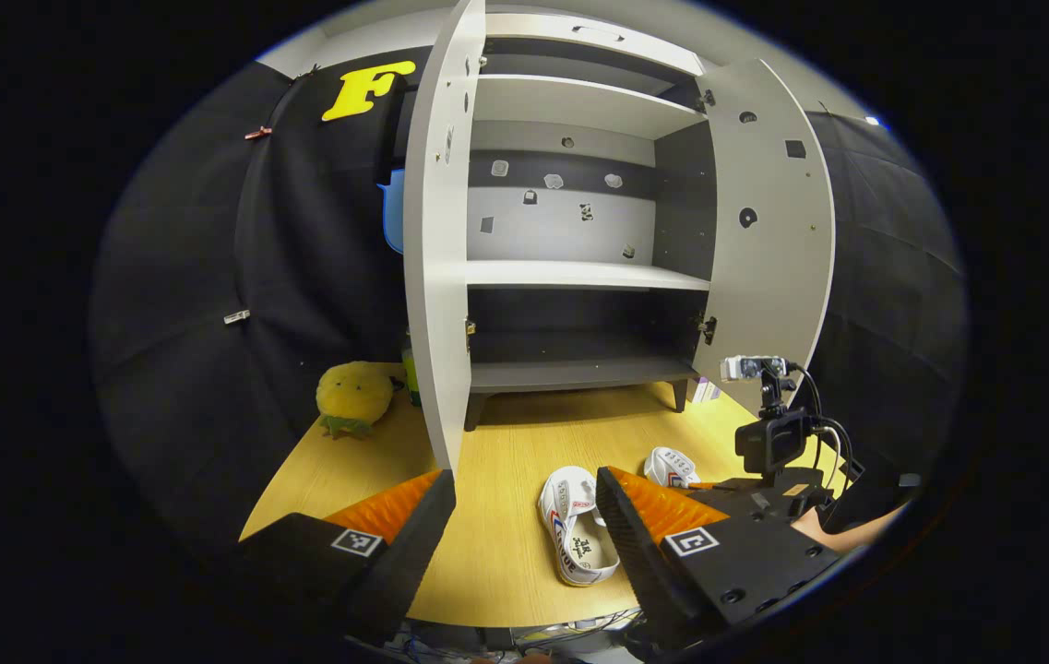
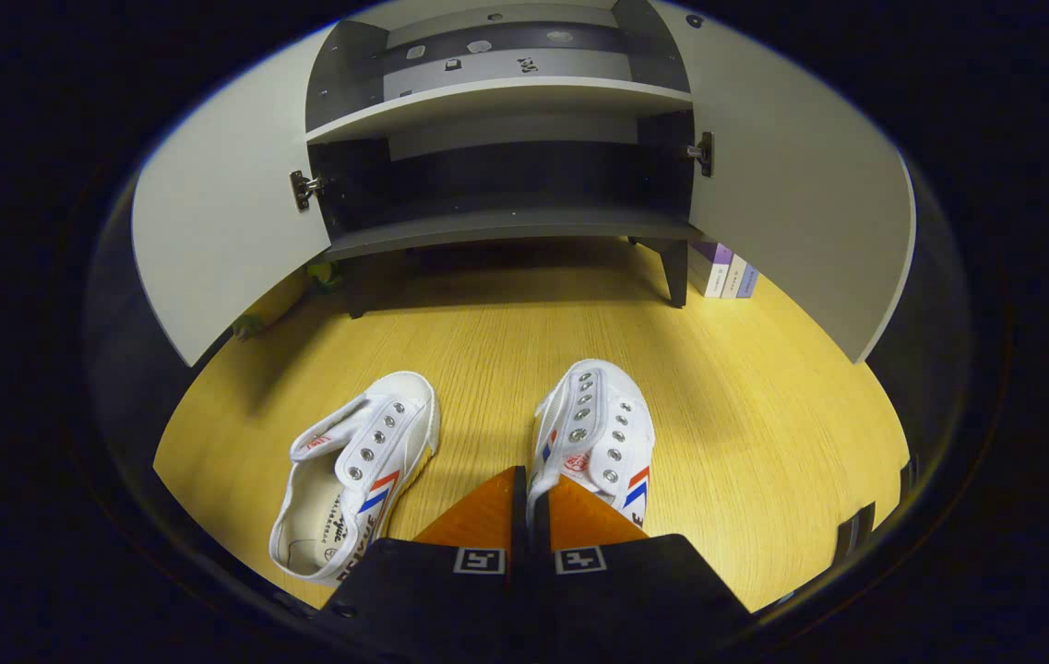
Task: Grab one shoe with the right hand and put it into the shoe cabinet, grab the other shoe with the left hand and put it into the shoe cabinet; then close the right door with the right hand and the left door with the left hand.
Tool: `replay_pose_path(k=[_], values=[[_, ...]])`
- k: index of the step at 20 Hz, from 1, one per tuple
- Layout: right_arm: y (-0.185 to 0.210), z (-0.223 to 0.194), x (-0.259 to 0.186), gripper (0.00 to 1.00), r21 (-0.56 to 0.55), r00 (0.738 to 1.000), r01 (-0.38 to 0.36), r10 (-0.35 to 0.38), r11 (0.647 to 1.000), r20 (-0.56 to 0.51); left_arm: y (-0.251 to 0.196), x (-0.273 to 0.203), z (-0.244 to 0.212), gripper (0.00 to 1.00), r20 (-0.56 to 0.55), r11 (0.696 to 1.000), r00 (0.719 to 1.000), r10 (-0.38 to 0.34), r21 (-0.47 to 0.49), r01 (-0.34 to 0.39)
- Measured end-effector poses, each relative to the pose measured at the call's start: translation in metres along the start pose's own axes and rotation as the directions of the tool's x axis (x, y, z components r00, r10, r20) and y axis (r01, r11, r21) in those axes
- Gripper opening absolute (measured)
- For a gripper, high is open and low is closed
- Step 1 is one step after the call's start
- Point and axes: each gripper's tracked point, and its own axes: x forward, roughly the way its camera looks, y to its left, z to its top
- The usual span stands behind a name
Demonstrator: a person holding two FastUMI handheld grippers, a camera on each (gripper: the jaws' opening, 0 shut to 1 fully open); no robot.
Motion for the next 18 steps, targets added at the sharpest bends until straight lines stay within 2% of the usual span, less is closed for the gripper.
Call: replay_pose_path(k=[2,4,8,10,11,12,13,15,17,18], values=[[-0.003,-0.002,0.000,0.05,0.091,1.000,0.012,-0.011,0.996,-0.010,-0.001,0.001,-0.002,0.95,-0.005,1.000,1.000,-0.002,0.003,0.002],[-0.008,0.009,-0.007,0.05,0.104,0.999,0.023,-0.026,0.994,0.033,0.000,0.000,0.001,0.95,0.003,1.000,1.000,0.002,0.013,-0.002],[-0.010,0.026,-0.011,0.05,0.152,0.998,-0.003,-0.006,0.988,0.058,0.001,-0.001,-0.002,0.95,0.006,1.000,1.000,0.000,0.027,0.000],[-0.004,0.005,-0.001,0.05,0.144,1.000,0.011,-0.009,0.989,-0.016,0.001,0.000,-0.006,0.95,-0.007,1.000,1.000,-0.003,0.019,0.003],[-0.005,-0.006,0.001,0.00,0.100,0.999,0.044,-0.041,0.994,-0.032,0.000,0.000,-0.008,0.95,-0.010,1.000,1.000,-0.006,0.015,0.006],[-0.008,-0.012,0.005,0.05,0.045,0.996,0.084,-0.083,0.995,-0.033,-0.001,-0.001,-0.007,0.95,-0.008,1.000,1.000,-0.008,0.015,0.008],[-0.010,-0.015,0.007,0.05,0.005,0.993,0.116,-0.116,0.993,-0.037,0.000,-0.002,-0.006,0.95,-0.004,1.000,1.000,-0.007,0.020,0.007],[-0.008,-0.032,0.015,0.05,0.000,0.985,0.147,-0.146,0.989,-0.097,0.002,-0.004,-0.004,0.95,0.005,0.999,1.000,-0.002,0.036,0.002],[-0.008,-0.030,0.022,0.08,0.039,0.982,0.168,-0.163,0.985,-0.100,0.003,-0.005,-0.007,0.95,0.000,0.999,1.000,-0.002,0.040,0.002],[-0.017,-0.034,0.026,0.09,0.035,0.972,0.212,-0.208,0.977,-0.108,0.004,-0.006,-0.009,0.95,-0.004,0.999,1.000,0.000,0.038,0.000]])
